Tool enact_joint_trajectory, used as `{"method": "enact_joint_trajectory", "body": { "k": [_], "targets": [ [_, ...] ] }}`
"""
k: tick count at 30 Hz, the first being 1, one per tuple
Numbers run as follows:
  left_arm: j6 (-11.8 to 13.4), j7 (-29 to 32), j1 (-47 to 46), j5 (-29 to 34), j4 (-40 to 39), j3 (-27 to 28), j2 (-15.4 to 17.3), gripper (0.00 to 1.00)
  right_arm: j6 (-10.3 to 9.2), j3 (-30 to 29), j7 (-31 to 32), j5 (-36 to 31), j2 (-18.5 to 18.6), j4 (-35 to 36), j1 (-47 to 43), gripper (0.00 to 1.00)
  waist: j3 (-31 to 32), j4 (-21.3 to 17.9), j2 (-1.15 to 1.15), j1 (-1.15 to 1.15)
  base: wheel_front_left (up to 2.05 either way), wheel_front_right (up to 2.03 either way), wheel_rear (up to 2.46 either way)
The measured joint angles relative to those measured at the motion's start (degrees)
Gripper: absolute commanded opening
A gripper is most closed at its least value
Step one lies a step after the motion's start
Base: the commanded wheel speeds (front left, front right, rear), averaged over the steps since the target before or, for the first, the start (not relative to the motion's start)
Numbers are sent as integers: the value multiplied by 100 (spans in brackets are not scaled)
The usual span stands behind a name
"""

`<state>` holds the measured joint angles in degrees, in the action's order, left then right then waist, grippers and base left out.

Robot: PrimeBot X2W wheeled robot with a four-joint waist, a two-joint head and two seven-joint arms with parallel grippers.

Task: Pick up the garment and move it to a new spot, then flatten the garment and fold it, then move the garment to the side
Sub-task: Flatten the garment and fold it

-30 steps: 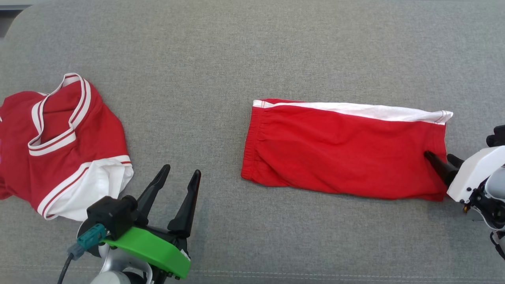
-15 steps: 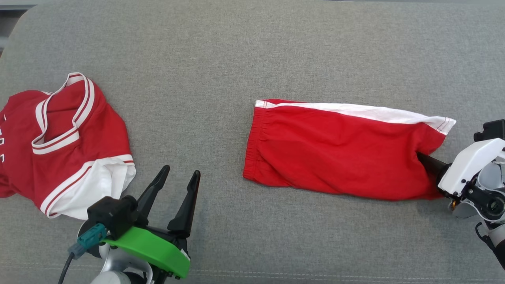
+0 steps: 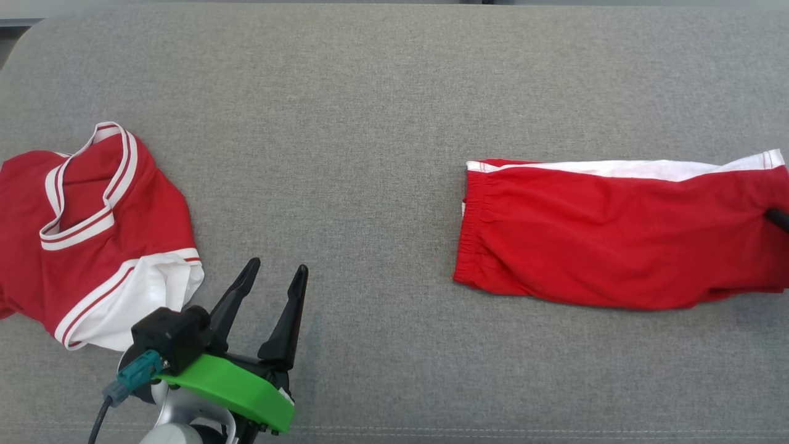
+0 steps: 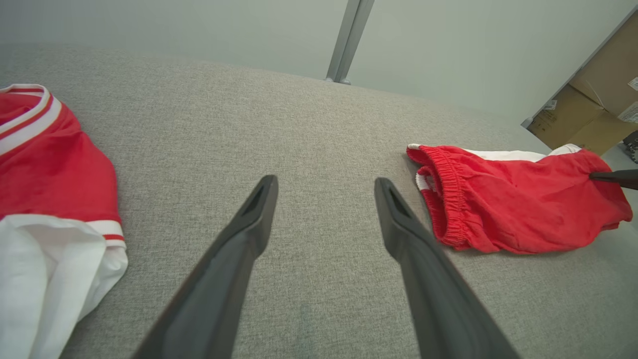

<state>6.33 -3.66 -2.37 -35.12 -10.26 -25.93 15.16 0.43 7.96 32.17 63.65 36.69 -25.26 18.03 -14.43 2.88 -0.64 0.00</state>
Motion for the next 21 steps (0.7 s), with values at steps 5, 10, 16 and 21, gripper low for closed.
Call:
{"method": "enact_joint_trajectory", "body": {
  "k": [5,10,16,21],
  "targets": [
    [0,-1,3,0,0,3,-7,100,254,5,124,326,-191,722,60,0,13,-35,0,0,0,0,0],
    [1,-16,4,0,-4,13,1,100,460,552,235,388,-802,1758,391,0,8,-93,0,0,0,0,0],
    [-11,62,-9,60,3,-149,38,100,459,996,271,386,-1302,2154,424,0,-2,-62,0,0,0,0,0],
    [-36,118,-101,60,-2,-229,27,100,398,1411,265,86,-1574,2102,370,0,-28,19,0,0,0,0,0]
  ]
}}
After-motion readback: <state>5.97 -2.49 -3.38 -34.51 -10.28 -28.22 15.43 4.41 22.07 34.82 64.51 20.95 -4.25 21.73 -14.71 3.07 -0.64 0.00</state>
